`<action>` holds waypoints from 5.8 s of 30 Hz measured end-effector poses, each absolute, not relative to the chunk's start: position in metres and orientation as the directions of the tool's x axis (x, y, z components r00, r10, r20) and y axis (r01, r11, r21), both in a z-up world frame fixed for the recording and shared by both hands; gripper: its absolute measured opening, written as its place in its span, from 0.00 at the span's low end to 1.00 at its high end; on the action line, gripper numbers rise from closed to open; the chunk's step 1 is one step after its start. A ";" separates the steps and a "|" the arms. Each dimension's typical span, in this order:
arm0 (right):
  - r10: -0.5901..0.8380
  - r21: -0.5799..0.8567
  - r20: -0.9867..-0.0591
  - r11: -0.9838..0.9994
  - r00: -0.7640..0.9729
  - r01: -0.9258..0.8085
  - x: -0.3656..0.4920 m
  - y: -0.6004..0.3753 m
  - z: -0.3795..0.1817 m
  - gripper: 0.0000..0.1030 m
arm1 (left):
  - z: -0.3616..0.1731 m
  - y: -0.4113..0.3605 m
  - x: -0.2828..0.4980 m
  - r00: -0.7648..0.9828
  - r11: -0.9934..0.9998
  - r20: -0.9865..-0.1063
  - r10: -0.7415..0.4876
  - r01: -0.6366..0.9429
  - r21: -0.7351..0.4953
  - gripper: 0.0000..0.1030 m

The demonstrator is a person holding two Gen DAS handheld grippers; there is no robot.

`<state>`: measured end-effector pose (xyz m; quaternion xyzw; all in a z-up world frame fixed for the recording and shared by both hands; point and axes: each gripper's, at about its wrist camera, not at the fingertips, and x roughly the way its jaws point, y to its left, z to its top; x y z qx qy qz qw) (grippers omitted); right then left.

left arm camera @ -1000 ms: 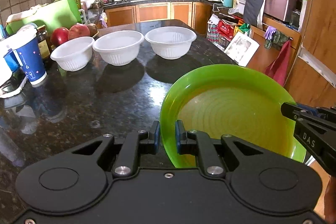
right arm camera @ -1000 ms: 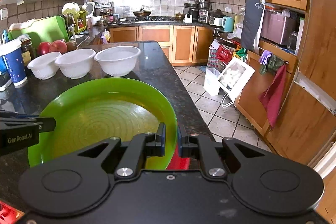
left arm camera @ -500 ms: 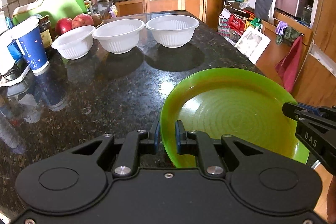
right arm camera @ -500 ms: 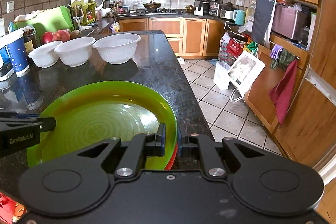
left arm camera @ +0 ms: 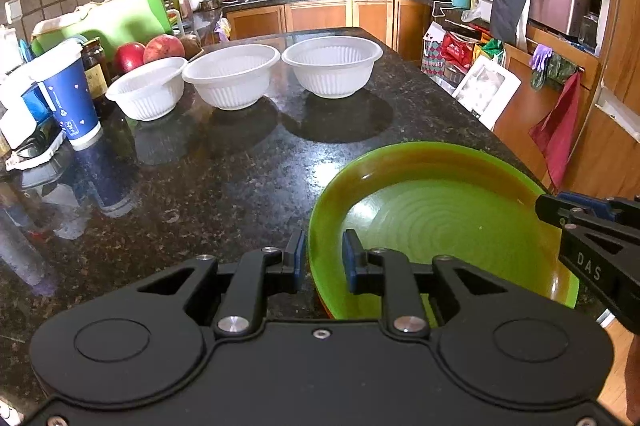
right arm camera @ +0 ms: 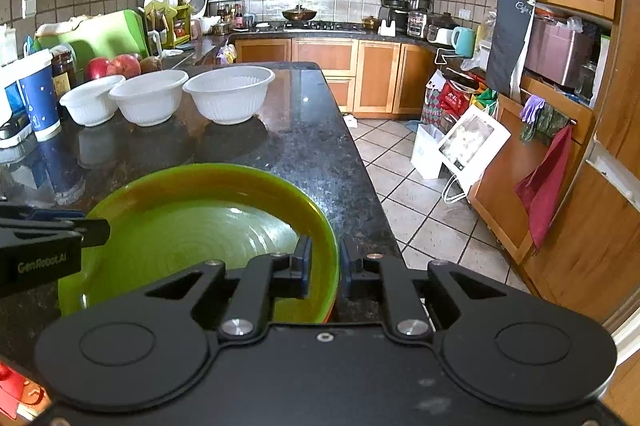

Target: Organize plates and bowls

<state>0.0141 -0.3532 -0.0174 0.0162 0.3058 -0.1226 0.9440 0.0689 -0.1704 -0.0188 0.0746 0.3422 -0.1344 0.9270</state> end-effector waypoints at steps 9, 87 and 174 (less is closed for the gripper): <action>-0.206 -0.033 -0.560 0.973 0.802 0.227 0.011 -0.342 -0.012 0.16 | -0.012 -0.158 0.066 0.737 0.955 -0.648 -0.194 0.293 0.047 0.30; 0.356 0.170 -0.719 0.922 0.596 -0.347 0.413 -0.187 0.040 0.16 | 0.017 0.000 0.332 0.665 0.995 -0.743 -0.077 0.094 -0.019 0.30; 0.267 0.181 -0.799 0.961 0.538 -0.208 0.202 -0.169 0.026 0.13 | 0.009 0.034 0.200 0.475 0.937 -0.841 -0.259 0.337 -0.099 0.20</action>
